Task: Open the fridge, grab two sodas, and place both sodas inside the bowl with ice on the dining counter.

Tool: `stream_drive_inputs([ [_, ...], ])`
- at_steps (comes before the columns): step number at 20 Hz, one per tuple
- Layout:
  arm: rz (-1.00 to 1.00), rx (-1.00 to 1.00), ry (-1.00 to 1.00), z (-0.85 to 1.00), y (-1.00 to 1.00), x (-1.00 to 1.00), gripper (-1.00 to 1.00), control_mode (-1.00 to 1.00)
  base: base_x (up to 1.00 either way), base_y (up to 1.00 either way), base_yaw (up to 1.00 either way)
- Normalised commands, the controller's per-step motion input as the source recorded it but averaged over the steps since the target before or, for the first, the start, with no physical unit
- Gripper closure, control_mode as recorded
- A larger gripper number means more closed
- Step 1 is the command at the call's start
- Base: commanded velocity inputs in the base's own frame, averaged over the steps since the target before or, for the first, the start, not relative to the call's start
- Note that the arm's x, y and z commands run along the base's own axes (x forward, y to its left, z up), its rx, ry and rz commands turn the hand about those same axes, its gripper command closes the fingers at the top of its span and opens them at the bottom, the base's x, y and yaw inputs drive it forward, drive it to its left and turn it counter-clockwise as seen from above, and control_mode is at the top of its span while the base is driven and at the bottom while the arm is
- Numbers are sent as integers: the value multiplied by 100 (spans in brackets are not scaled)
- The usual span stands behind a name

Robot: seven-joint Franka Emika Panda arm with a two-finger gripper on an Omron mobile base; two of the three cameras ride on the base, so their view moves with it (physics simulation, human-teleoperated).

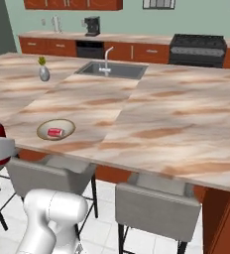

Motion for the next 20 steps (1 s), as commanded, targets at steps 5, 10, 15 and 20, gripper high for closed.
stream_drive_inputs([
  [5,0,0,0,0,0,0,100,100,15,100,-28],
  [10,0,0,0,0,0,0,100,100,50,79,-22],
  [15,0,0,0,0,0,0,100,100,78,18,-3],
  [20,0,0,0,0,0,0,100,100,91,6,-2],
])
